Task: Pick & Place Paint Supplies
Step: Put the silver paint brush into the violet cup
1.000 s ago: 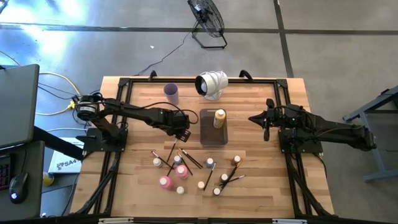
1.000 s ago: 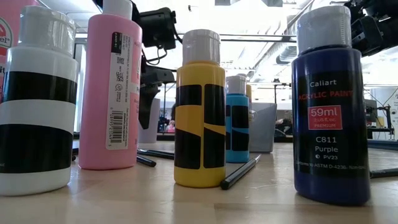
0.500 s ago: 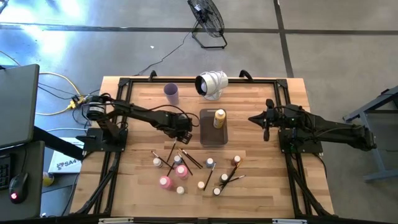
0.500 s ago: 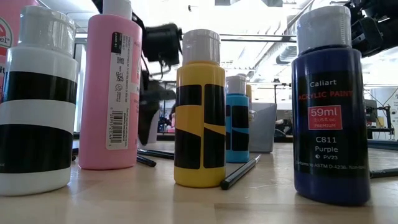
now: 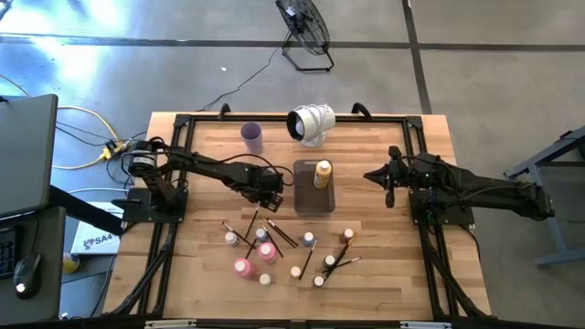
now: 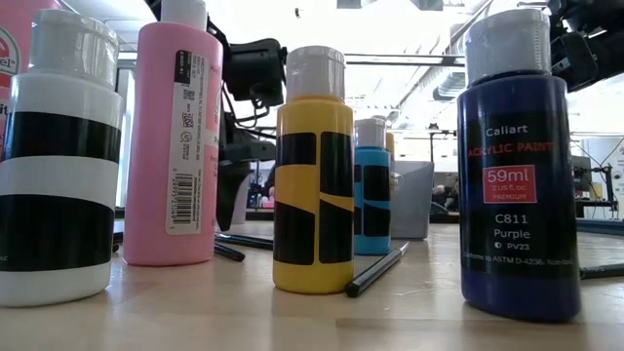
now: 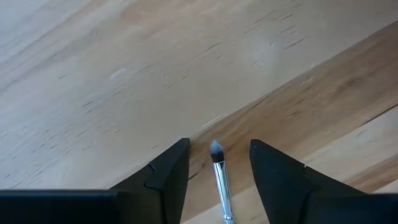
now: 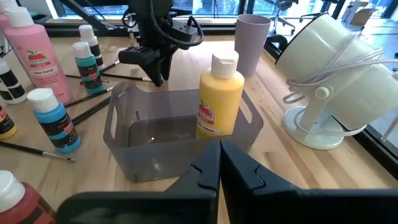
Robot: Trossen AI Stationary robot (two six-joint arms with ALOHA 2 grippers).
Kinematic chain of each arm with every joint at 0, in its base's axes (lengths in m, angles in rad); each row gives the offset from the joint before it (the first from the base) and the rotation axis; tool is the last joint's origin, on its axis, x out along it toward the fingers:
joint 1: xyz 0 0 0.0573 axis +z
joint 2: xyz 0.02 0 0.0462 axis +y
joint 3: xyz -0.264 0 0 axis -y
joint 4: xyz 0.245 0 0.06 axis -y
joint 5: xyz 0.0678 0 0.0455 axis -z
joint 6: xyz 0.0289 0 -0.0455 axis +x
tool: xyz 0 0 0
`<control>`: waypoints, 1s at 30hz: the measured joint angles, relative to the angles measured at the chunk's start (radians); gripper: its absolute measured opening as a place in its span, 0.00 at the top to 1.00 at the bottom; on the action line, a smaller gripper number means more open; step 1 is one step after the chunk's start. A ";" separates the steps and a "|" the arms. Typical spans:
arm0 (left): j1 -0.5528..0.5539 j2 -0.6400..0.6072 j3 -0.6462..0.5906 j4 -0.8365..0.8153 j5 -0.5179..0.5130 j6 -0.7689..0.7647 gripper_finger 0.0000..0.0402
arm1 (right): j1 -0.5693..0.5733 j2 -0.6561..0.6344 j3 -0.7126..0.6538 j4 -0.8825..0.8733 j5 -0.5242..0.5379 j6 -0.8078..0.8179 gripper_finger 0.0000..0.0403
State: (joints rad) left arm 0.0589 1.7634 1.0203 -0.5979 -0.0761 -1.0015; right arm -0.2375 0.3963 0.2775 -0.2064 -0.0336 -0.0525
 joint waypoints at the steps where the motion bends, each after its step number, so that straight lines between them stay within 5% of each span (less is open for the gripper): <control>1: 0.000 0.000 0.000 -0.001 0.000 -0.002 0.62 | 0.000 0.001 0.000 0.000 0.000 0.000 0.99; 30: 0.000 0.003 -0.003 -0.007 -0.025 -0.027 0.92 | 0.000 0.002 0.000 0.000 0.001 -0.001 0.99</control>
State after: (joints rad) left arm 0.0589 1.7660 1.0172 -0.6053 -0.1008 -1.0290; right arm -0.2375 0.3983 0.2775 -0.2066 -0.0330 -0.0532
